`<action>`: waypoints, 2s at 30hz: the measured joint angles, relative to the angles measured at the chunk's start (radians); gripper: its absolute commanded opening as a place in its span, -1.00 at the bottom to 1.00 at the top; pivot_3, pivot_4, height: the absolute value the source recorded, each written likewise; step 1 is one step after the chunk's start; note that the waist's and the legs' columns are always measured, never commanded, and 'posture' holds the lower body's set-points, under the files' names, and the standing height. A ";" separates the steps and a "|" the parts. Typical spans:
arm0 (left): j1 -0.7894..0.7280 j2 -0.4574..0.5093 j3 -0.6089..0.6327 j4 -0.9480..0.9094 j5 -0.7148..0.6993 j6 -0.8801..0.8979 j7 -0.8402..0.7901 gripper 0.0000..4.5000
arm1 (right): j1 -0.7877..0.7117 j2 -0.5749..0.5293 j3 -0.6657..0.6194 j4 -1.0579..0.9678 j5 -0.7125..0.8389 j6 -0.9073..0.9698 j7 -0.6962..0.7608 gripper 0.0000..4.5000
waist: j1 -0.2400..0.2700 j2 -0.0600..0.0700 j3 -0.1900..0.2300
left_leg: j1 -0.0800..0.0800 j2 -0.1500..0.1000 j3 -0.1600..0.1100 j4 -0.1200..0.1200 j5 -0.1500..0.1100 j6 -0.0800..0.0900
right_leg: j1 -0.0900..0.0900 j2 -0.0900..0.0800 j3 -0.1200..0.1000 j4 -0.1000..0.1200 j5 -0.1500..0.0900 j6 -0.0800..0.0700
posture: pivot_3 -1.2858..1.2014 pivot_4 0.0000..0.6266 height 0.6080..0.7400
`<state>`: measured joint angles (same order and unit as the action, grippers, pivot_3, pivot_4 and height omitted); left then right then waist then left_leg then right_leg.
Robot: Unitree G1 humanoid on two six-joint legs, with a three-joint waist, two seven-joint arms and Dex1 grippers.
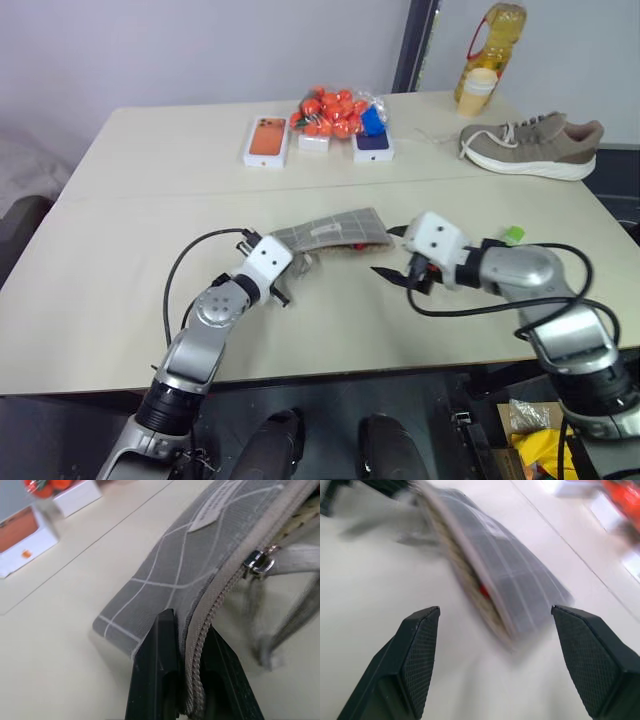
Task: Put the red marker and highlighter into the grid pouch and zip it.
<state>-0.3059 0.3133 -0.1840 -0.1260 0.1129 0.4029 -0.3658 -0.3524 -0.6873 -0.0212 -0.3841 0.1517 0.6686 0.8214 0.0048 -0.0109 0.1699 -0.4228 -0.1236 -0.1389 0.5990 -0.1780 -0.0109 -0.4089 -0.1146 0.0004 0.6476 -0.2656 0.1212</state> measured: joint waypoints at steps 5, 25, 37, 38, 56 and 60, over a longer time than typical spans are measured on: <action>-0.025 -0.013 0.012 0.036 0.008 0.009 0.036 -1.00 | -0.012 0.046 -0.191 0.176 0.010 0.163 -0.211 0.98 | 0.010 0.000 0.000 | 0.000 0.000 0.000 0.001 0.000 0.000 | 0.000 -0.001 0.000 0.000 0.000 0.000 | 0.03 -0.52 1.00; -0.089 -0.065 0.010 0.127 0.008 0.016 0.054 -1.00 | -0.120 0.331 -0.480 0.376 -0.015 0.376 -0.759 0.26 | 0.005 0.001 -0.001 | -0.001 -0.001 0.000 0.001 0.000 0.000 | 0.000 0.000 0.000 0.002 0.000 0.000 | 0.03 -0.52 1.00; -0.089 -0.062 0.021 0.126 0.006 0.014 0.064 -1.00 | -0.054 0.083 -0.060 0.278 -0.071 0.088 -0.445 -0.61 | -0.015 0.001 0.000 | -0.001 -0.001 0.001 0.001 0.000 0.000 | 0.000 0.000 0.000 0.002 0.000 0.000 | 0.03 -0.52 1.00; -0.090 -0.062 0.021 0.126 0.006 0.013 0.064 -1.00 | -0.049 0.054 -0.022 0.244 -0.072 0.047 -0.397 -0.61 | -0.016 0.001 0.000 | -0.001 -0.001 0.000 0.001 0.000 0.000 | 0.000 0.000 0.000 0.002 0.000 0.001 | 0.03 -0.52 1.00; -0.092 -0.061 0.031 0.117 -0.016 -0.021 0.026 -1.00 | 0.007 -0.004 0.130 0.064 -0.019 -0.043 -0.131 -0.61 | -0.012 0.000 0.000 | -0.001 0.000 0.000 0.002 0.000 0.000 | 0.000 -0.001 -0.001 0.001 0.000 0.001 | 0.03 -0.52 1.00; -0.091 -0.056 0.020 0.104 -0.016 -0.043 0.002 -1.00 | -0.003 0.001 0.132 0.077 -0.025 -0.035 -0.135 -0.61 | -0.012 0.000 0.000 | -0.001 -0.001 0.000 0.002 0.000 0.000 | 0.000 -0.001 -0.001 0.001 0.000 0.001 | 0.03 -0.52 1.00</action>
<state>-0.3973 0.2570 -0.1638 -0.0220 0.0973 0.3602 -0.3639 -0.3551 -0.6867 0.1108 -0.3076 0.1269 0.6332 0.6864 -0.0073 -0.0104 0.1701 -0.4237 -0.1241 -0.1390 0.6009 -0.1781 -0.0105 -0.4089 -0.1151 -0.0001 0.6490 -0.2659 0.1219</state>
